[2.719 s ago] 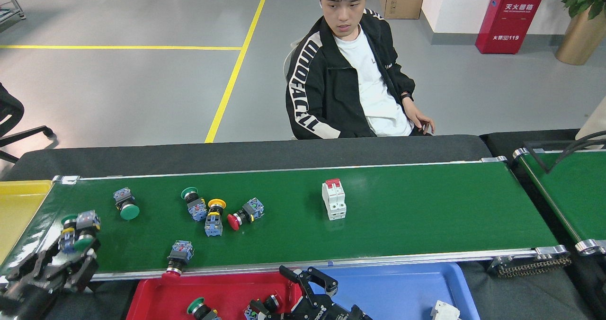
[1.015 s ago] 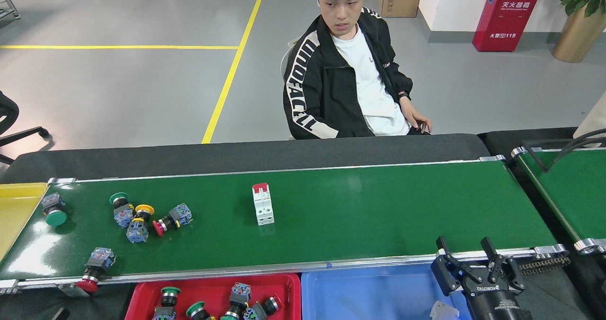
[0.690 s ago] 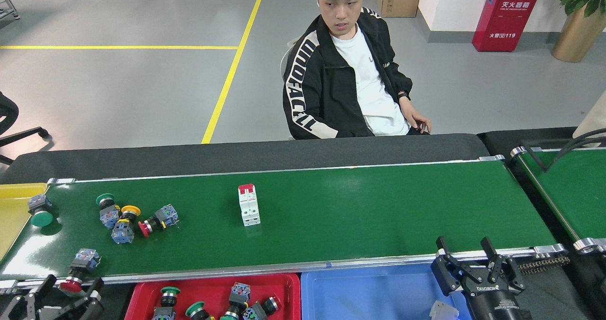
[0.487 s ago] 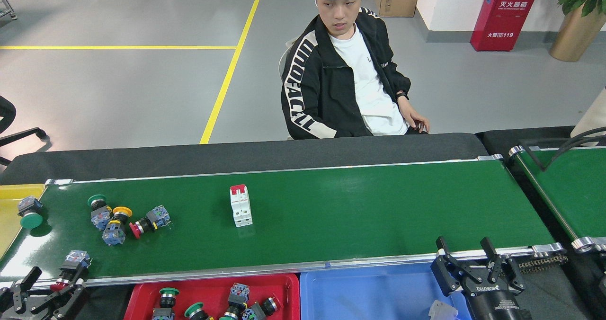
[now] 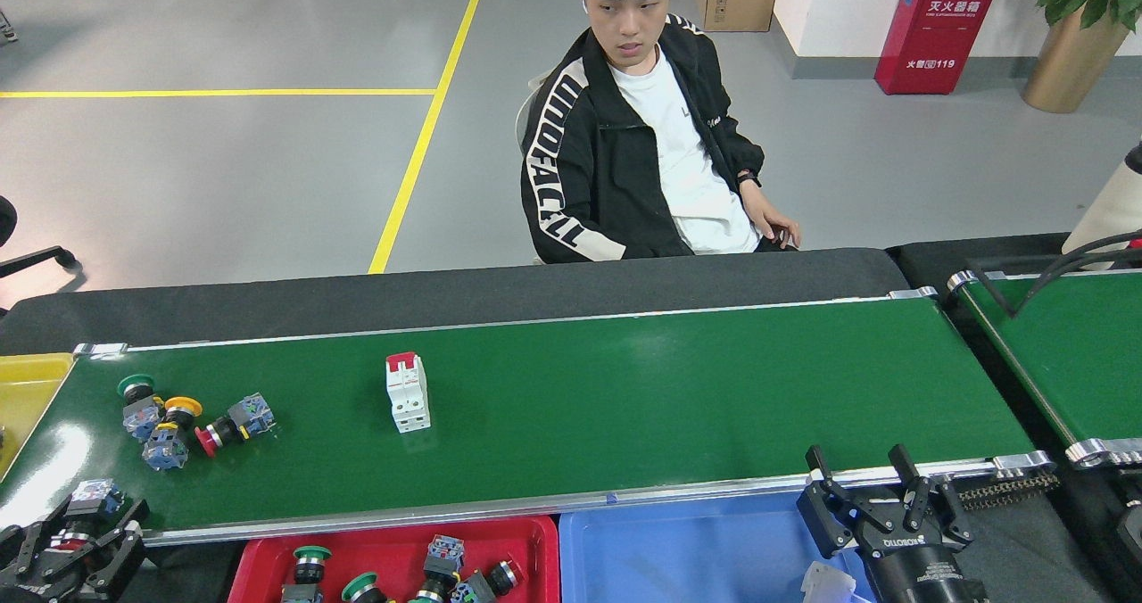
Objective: Pick switch part from conveyor to tray
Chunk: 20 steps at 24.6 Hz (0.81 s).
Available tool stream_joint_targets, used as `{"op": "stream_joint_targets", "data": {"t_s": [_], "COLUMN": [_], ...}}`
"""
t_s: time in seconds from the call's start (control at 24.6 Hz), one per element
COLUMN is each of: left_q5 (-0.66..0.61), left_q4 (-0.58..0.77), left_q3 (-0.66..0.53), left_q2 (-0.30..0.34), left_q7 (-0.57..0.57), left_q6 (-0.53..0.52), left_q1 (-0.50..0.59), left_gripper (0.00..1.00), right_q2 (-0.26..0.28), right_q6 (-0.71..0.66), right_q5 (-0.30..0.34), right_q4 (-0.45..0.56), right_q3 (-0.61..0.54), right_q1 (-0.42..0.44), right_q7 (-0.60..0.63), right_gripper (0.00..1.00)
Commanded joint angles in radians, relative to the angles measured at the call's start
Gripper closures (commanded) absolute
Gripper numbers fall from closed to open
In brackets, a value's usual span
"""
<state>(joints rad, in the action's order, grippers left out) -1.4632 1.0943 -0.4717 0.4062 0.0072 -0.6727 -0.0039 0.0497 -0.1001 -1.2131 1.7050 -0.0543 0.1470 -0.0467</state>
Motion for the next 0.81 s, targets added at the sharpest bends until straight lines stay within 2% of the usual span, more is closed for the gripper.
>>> {"op": "stream_joint_targets", "data": {"t_s": [0.0,0.16,0.24,0.32,0.41,0.57,0.77], "left_q5": [0.003,0.05,0.171,0.251,0.273,0.245,0.035], "left_q4": [0.003,0.012,0.05,0.151,0.298,0.495,0.592], "left_q3": [0.002,-0.012,-0.016,-0.03,-0.061,-0.018,0.196], "left_q2": [0.013,0.006,0.019,0.028,0.014,-0.058,-0.109], "left_q7": [0.011,0.011,0.011,0.01,0.01,0.0,0.002], "left_q6": [-0.007,-0.018,-0.088,-0.113,-0.113,-0.113,-0.113], "left_q1": [-0.008,-0.005,0.028,0.114,0.222,0.32,0.326], "left_gripper": [0.95,0.95,0.94,0.94,0.94,0.94,0.94], "right_q2": [0.007,0.007,0.006,0.007,0.007,0.007,0.007], "right_q6": [-0.004,-0.004,-0.004,-0.004,-0.004,-0.004,-0.004], "right_q5": [0.001,0.001,0.001,0.001,0.001,0.001,0.001], "right_q4": [0.01,0.01,0.01,0.01,0.01,0.01,0.01], "right_q3": [-0.001,-0.001,-0.001,-0.001,-0.001,-0.001,-0.001], "right_q1": [-0.014,-0.014,-0.014,-0.012,-0.01,-0.01,-0.007], "right_q7": [0.01,0.01,0.01,0.01,0.01,0.01,0.01], "right_gripper": [0.01,0.01,0.01,0.01,0.01,0.01,0.01]}}
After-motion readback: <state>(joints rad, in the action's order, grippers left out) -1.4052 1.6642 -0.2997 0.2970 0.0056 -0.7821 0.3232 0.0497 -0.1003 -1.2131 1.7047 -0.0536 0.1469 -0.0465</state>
